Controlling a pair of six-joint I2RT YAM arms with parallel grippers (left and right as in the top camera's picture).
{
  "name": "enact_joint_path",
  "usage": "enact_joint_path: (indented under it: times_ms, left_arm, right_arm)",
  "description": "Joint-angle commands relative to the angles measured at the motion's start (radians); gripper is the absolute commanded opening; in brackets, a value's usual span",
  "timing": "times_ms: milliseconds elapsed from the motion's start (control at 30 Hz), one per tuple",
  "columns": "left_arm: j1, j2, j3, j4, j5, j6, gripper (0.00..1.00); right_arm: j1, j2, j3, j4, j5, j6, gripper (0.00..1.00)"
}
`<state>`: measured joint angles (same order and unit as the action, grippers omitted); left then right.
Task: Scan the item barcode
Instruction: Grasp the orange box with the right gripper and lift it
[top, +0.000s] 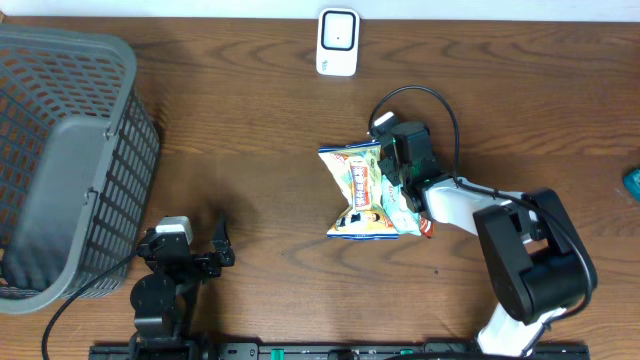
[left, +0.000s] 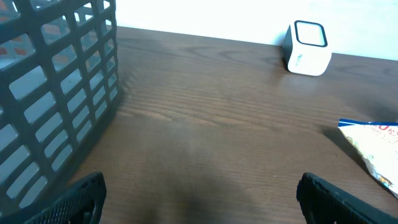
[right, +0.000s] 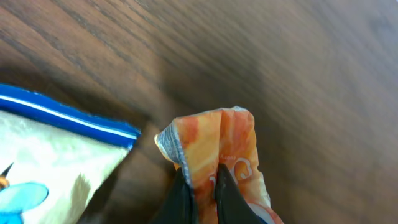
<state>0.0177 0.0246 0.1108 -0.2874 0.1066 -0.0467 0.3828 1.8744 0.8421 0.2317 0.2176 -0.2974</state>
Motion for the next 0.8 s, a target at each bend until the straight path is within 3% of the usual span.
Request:
enact_joint_path:
  times_ms: [0,167,400,533,667,767]
  left_arm:
    - [0.003,-0.001,-0.014,-0.026,0.013,0.016,0.98]
    - [0.003,-0.001,-0.014,-0.026,0.013,0.016,0.98]
    - [0.003,-0.001,-0.014,-0.026,0.013,0.016,0.98]
    - [0.003,-0.001,-0.014,-0.026,0.013,0.016,0.98]
    - [0.003,-0.001,-0.014,-0.026,0.013,0.016,0.98]
    - [0.003,-0.001,-0.014,-0.026,0.013,0.016,0.98]
  right_arm:
    - [0.024,-0.097,-0.003,-0.069,0.027,0.222,0.01]
    - [0.027,-0.311,0.054,-0.203,0.002,0.486,0.01]
    - [0.027,-0.544,0.067,-0.199,-0.272,0.8,0.01]
    - [0.036,-0.567,0.067,-0.13,-0.356,0.941,0.01]
    - [0.052,-0.538,0.067,-0.046,-0.292,1.06,0.01]
    - [0.055,-0.504,0.067,-0.105,-0.256,1.192,0.01]
